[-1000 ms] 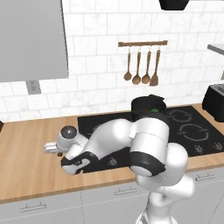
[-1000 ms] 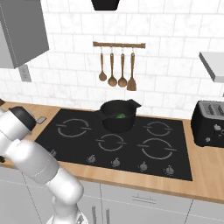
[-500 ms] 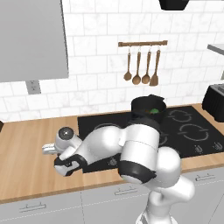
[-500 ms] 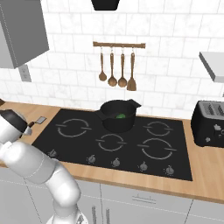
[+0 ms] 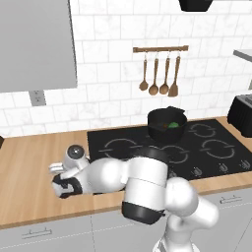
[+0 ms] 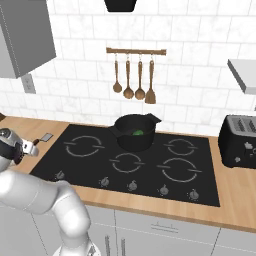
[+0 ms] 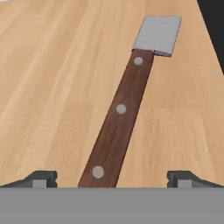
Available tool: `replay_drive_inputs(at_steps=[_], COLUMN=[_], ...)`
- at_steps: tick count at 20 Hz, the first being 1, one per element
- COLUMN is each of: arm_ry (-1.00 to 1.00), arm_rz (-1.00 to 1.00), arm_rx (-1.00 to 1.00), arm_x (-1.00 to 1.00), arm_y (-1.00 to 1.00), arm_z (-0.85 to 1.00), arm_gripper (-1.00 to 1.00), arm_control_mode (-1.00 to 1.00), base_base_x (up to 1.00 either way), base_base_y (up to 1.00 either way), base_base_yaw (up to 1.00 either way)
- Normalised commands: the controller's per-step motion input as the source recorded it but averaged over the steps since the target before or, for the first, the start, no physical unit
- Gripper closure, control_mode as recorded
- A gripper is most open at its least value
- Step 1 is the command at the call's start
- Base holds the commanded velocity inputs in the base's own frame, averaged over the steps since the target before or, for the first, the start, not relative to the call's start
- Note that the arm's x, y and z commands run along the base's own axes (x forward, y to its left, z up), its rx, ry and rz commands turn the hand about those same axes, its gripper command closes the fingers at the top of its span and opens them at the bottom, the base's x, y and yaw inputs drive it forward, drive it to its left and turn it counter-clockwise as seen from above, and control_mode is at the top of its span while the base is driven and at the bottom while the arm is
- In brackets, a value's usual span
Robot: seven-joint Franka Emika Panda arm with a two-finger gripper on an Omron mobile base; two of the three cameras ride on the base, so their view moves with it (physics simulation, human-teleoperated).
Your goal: Put the bell pepper and broccoli in the pot. Retrieve the spatula and lightly stir the vegetables in the pot.
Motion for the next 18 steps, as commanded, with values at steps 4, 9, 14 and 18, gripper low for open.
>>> replay_drive_inputs(at_steps=[4, 9, 14, 18], arm_ry=[0.0, 0.0, 0.0, 0.0], arm_rz=[0.0, 0.0, 0.0, 0.0], arm_rx=[0.0, -0.01, -0.02, 0.0], arm_x=[0.1, 0.12, 0.04, 0.0], arm_y=[0.03, 0.09, 0.07, 0.0], arm_z=[-0.11, -0.11, -0.16, -0.03], arm_gripper=[-1.0, -1.0, 1.0, 1.0], arm_control_mode=[-1.0, -1.0, -1.0, -1.0], base_base_x=[0.0, 0.0, 0.0, 0.0], base_base_y=[0.0, 0.0, 0.0, 0.0], base_base_yaw=[0.0, 0.0, 0.0, 0.0])
